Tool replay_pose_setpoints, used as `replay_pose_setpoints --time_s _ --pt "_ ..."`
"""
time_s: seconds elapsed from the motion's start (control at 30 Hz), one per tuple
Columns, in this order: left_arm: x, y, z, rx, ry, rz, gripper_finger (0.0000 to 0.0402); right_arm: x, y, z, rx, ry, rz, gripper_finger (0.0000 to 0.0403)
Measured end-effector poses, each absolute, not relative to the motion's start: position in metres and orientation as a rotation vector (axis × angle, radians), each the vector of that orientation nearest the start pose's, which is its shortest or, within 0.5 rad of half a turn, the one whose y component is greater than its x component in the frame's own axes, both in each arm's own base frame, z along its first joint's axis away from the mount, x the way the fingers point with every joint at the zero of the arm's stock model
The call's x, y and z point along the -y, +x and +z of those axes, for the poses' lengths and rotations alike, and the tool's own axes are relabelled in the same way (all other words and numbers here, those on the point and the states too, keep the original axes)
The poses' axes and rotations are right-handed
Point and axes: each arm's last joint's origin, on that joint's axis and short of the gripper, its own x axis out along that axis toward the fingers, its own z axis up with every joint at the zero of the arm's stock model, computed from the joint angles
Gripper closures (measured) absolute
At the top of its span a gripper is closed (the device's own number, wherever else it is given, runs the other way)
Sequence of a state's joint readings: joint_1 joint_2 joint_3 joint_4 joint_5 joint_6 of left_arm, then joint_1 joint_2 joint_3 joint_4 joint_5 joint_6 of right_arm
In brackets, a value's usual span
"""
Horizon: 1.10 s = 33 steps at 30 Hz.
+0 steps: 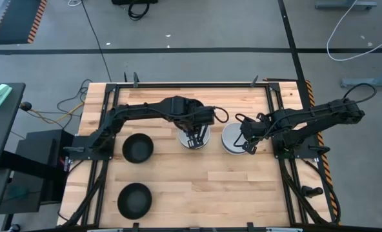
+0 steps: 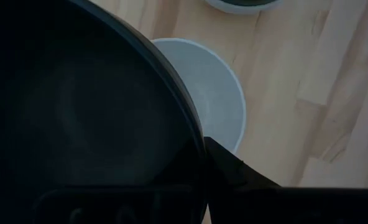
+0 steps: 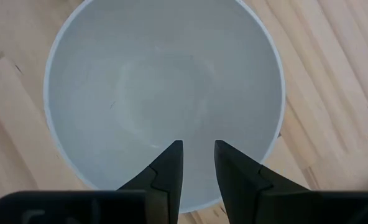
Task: Nest bowls inside each other
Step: Stack the black bowl on top of the left white stacked bowls
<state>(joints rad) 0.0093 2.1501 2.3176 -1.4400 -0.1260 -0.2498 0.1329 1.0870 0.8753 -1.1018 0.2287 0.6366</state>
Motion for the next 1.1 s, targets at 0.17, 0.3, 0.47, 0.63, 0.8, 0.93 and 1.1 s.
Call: replay_pose_setpoints --time_s 0.17,0.3,0.47,0.63,0.8,0.93,1.1 --pt "0.003 0.435 0.309 -1.325 -0.091 0.237 0.0391 -0.016 0.173 0.252 -1.198 0.311 -0.497 0.0303" --pt "0.008 0.435 0.294 -1.42 -0.074 0.242 0.0391 -0.016 0.173 0.252 -1.197 0.312 -0.498 0.0303" --pt "0.01 0.436 0.291 -1.43 -0.043 0.263 0.0391 -0.016 0.173 0.252 -1.193 0.306 -0.504 0.0303" --pt "0.018 0.442 0.285 -1.415 -0.011 0.25 0.0391 -0.016 0.173 0.252 -1.188 0.296 -0.514 0.0303" --pt "0.02 0.448 0.267 -1.464 0.031 0.238 0.0391 -0.016 0.173 0.252 -1.188 0.296 -0.513 0.0303" --pt "0.022 0.451 0.255 -1.505 0.056 0.233 0.0391 -0.016 0.173 0.252 -1.187 0.295 -0.513 0.0303" --pt "0.025 0.453 0.252 -1.502 0.072 0.222 0.0391 -0.015 0.174 0.252 -1.184 0.29 -0.517 0.0303"
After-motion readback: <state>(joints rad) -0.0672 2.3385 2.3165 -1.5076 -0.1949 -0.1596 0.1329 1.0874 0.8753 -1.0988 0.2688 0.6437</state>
